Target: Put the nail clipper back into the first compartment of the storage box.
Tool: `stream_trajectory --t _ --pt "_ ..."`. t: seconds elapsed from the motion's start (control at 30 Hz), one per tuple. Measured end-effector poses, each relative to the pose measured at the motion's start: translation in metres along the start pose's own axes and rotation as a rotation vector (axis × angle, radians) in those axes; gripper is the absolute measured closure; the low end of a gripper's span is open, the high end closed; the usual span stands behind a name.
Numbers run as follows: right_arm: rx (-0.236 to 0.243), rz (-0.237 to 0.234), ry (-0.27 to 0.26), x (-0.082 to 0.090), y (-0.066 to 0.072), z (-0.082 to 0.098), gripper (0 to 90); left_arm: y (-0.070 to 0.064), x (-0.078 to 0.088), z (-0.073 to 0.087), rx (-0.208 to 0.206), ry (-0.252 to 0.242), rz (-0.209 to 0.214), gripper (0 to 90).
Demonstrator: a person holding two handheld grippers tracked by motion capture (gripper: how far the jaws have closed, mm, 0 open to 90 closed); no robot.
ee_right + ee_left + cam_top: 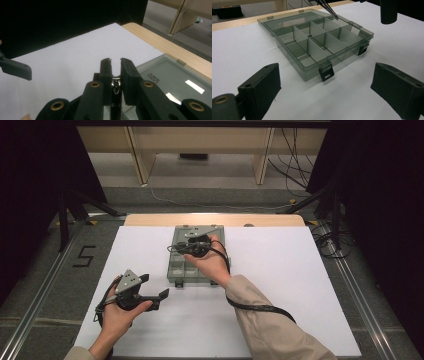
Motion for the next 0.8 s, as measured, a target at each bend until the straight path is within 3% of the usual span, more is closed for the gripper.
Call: stream_trajectory --t 0.07,0.1,0.27,0.3,0.33,0.5,0.7,0.8 --pt "-0.002 0.002 -0.008 -0.002 0.0 0.0 80.9 0.0 0.0 0.0 0.0 0.0 0.0 7.8" --pt "0.0 0.003 -0.011 -0.004 0.0 -0.001 80.9 0.022 -0.003 -0.01 -0.322 0.001 0.075 7.8" --pt "0.0 0.001 -0.008 -0.007 -0.001 -0.001 80.9 0.023 -0.003 -0.011 -0.34 0.002 0.066 7.8" --pt "-0.005 0.005 -0.01 -0.008 -0.001 -0.002 80.9 0.002 -0.003 -0.002 -0.047 -0.022 0.031 7.8" --pt "-0.006 0.008 -0.012 -0.009 -0.002 -0.002 80.9 -0.001 -0.001 0.0 0.004 -0.005 0.018 7.9" --pt "-0.005 0.011 -0.013 -0.014 -0.002 -0.002 80.9 0.003 -0.004 -0.002 -0.052 -0.028 0.034 7.9" --pt "-0.009 0.013 0.002 -0.017 -0.004 -0.001 80.9 0.001 -0.002 0.0 -0.017 -0.014 0.019 7.9" --pt "-0.005 0.022 -0.008 -0.02 -0.006 -0.001 80.9 0.002 -0.002 0.0 -0.027 -0.016 0.02 7.9"
Point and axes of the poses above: each handheld gripper's, and its own axes: x roughly backward along the jaws, z roughly out of its underside, y roughly to its left, the point moved 5 cm from there along -x, roughly forward along the jaws, and after that the axes turned 14 degrees about -y, right-handed, at the moved point
